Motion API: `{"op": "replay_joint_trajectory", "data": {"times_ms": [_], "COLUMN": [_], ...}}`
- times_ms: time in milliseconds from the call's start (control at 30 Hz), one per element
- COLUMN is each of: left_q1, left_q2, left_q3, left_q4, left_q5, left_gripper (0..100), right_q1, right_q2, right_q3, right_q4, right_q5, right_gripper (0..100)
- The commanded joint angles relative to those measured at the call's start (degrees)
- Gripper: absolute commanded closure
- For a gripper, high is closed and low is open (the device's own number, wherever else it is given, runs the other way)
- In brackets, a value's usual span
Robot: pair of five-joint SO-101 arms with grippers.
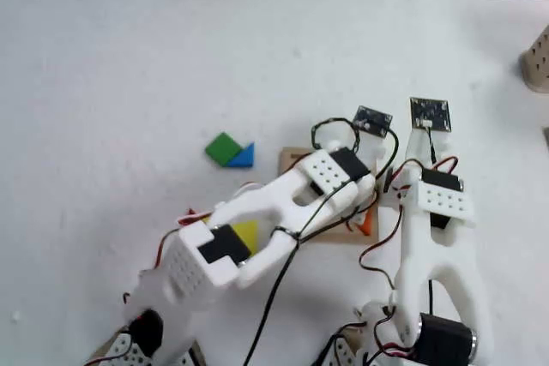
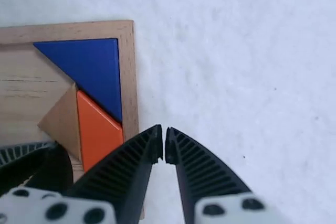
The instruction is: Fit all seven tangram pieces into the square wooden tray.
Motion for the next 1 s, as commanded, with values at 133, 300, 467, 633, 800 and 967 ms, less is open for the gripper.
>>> {"op": "replay_joint_trajectory", "data": {"times_ms": [133,300,467,633,800,967], "left_q1": [1.8,-0.3,-5.8,-10.4,-15.6,-23.1], "left_q2": [-4.4,-7.1,-8.1,-10.3,-18.2,-29.8], "left_q3": [-2.1,-2.1,-2.1,-1.6,7.6,22.1], "left_q4": [4.6,8.5,10.5,13.5,8.5,-2.6], "left_q5": [0.4,0.2,-0.1,-0.2,-2.9,-8.3], "left_gripper": [98,98,98,98,98,98], "right_q1": [0.2,0.2,0.1,0.1,0.1,0.1], "right_q2": [-2.2,-2.2,-2.2,-2.2,-2.2,-2.2], "right_q3": [-1.8,-1.7,-1.7,-1.6,-1.6,-1.6], "right_q4": [-0.7,-0.7,-0.7,-0.7,-0.7,-0.7], "right_q5": [-0.1,-0.1,-0.1,-0.1,-0.1,-0.1], "right_gripper": [97.8,97.8,97.7,97.7,97.6,97.6]}}
